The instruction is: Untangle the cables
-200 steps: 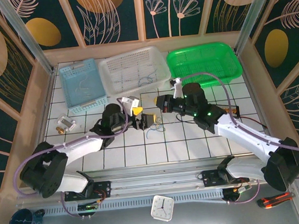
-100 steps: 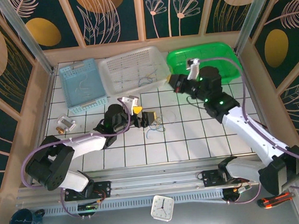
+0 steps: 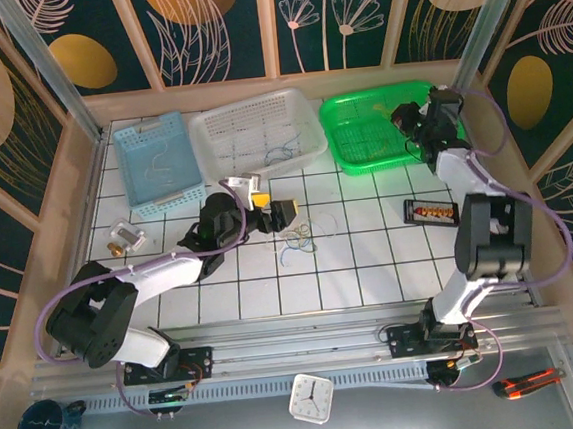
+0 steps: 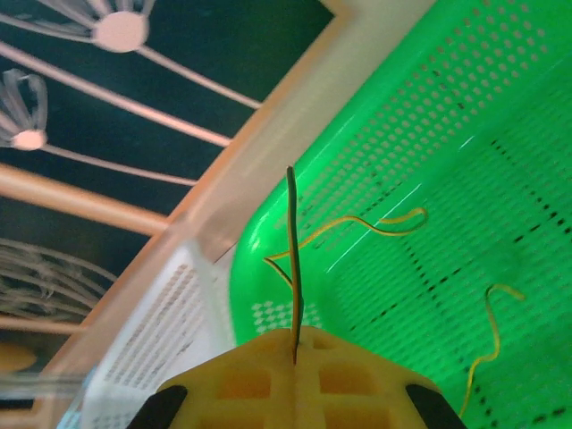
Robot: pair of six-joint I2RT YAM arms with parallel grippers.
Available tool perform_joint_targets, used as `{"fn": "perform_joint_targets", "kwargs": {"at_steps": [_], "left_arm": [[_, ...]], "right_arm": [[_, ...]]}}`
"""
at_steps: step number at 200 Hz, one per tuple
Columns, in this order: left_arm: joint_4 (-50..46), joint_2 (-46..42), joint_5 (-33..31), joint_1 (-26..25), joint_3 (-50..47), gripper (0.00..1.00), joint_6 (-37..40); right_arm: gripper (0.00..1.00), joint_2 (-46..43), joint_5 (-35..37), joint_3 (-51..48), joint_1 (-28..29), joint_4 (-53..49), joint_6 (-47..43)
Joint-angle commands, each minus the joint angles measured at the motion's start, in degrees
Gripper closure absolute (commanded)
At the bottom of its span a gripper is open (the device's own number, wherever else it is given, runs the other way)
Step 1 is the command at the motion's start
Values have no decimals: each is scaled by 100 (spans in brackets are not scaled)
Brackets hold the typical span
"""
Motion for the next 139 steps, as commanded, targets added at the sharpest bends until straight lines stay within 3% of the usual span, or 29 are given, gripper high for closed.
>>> {"fn": "perform_joint_targets", "kwargs": {"at_steps": [1,15,37,55,74,139], "left_arm": [[-80,-145,-96,-6,164,1,-118],[-111,-182,-118,-12,157,1,-125],[-103,-210,-106,-16,104,1,-160],[-102,-217,-101,-7,51,1,-183],[-85,-249,-136,-16,-28,1,-221],[-305,-314,-355,-4,-57,1,-271]], "right_arm": [[100,648,30,748,-46,314,113],[99,1105,25,1117,-97,338,98],[60,1618,-213,1558,-155,354,26],[49,1553,-230,1557,-158,384,-35],[45,1200,-237,1218,-158,601,-27],[44,-180,-594,-24,158,862,-40]]}}
